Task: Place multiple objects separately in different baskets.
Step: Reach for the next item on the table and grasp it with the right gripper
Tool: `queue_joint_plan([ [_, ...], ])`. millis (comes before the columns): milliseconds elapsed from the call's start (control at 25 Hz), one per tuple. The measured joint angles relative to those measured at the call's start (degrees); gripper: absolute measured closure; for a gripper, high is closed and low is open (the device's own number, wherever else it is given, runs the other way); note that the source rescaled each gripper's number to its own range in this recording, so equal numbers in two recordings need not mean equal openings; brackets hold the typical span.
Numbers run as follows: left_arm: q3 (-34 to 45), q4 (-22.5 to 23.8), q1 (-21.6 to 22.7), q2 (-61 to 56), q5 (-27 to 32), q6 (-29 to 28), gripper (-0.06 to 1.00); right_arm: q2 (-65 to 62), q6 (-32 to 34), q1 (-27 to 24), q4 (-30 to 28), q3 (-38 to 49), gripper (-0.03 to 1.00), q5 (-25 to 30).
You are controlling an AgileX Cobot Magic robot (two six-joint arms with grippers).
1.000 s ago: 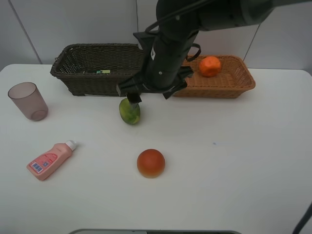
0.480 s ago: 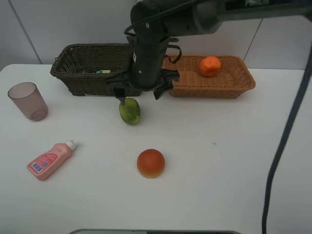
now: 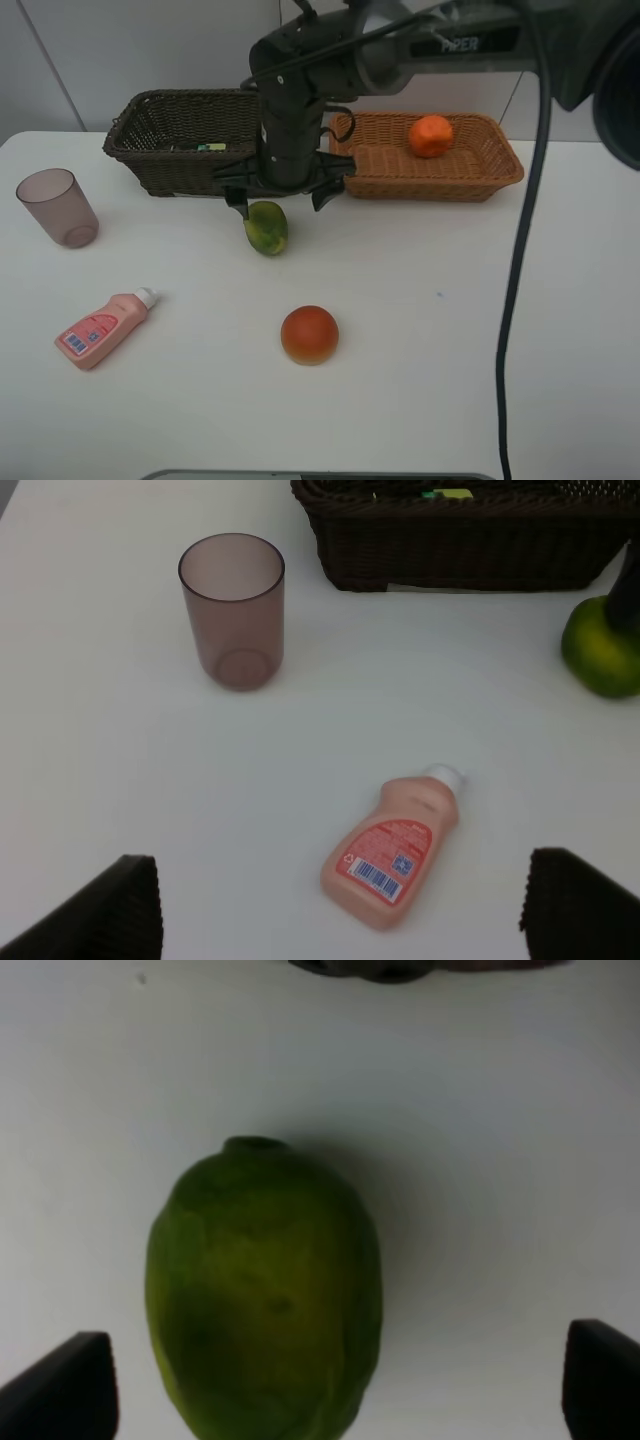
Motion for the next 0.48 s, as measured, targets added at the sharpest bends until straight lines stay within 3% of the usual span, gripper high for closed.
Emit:
queue_joint_plan([
  [480,0.0,0.0,0.0,0.0,0.0,0.0,0.03,2.1,4.5,0.0,-0.7,-1.6,-0.03,-5.3],
])
